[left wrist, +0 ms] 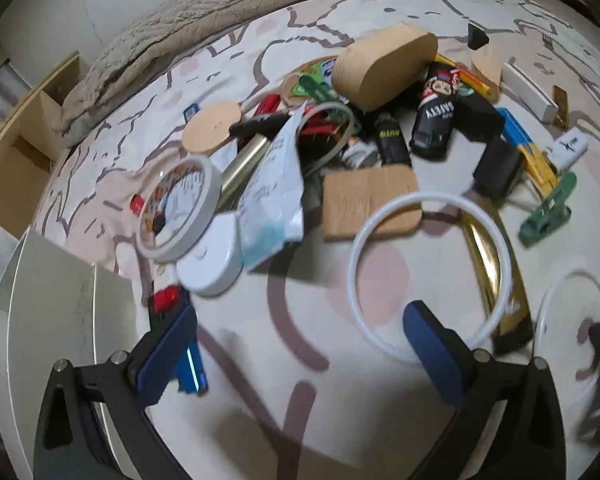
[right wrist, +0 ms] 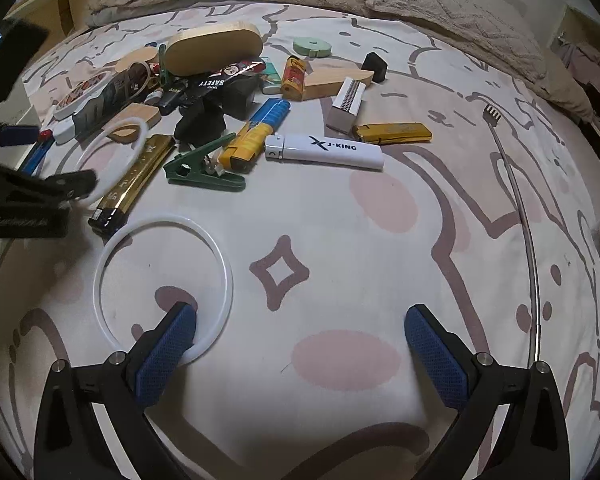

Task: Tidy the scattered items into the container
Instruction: 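Move both tools down toward the white plastic rings on the sheet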

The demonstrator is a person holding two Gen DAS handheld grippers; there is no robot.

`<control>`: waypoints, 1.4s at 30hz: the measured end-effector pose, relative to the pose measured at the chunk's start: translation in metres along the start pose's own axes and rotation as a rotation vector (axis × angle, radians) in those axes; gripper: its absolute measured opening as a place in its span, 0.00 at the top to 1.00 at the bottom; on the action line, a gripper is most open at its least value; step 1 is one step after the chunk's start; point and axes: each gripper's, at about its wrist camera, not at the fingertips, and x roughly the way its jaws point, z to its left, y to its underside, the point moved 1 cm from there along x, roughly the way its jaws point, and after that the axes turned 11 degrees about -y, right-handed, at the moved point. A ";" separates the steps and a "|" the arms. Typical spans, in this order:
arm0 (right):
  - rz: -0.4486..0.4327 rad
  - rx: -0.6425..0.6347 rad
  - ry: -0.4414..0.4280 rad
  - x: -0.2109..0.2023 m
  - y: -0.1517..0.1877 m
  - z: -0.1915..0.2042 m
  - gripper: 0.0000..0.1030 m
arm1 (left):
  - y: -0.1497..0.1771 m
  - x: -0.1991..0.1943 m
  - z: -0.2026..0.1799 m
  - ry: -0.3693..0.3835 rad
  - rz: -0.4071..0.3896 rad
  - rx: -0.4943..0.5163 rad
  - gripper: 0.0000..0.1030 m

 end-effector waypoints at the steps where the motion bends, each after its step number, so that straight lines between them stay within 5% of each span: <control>1: 0.000 -0.002 0.003 0.000 0.000 0.000 0.00 | 0.004 0.000 0.001 0.008 0.006 0.000 0.00; 19: -0.008 0.006 0.005 -0.003 0.004 0.001 0.00 | 0.107 -0.045 0.020 0.050 -0.004 0.138 0.00; 25: -0.136 0.043 -0.102 -0.033 0.002 0.009 0.00 | 0.110 -0.081 0.039 0.194 -0.207 0.005 0.00; 27: -0.156 0.011 -0.108 -0.035 -0.001 0.021 0.00 | 0.109 -0.088 0.033 0.280 -0.209 0.018 0.00; 33: -0.063 -0.122 -0.124 -0.011 0.005 0.055 0.00 | 0.115 -0.085 0.007 0.375 -0.195 0.085 0.00; 42: -0.041 -0.089 -0.143 0.003 0.009 0.054 0.00 | 0.111 -0.050 -0.004 0.390 -0.121 0.054 0.00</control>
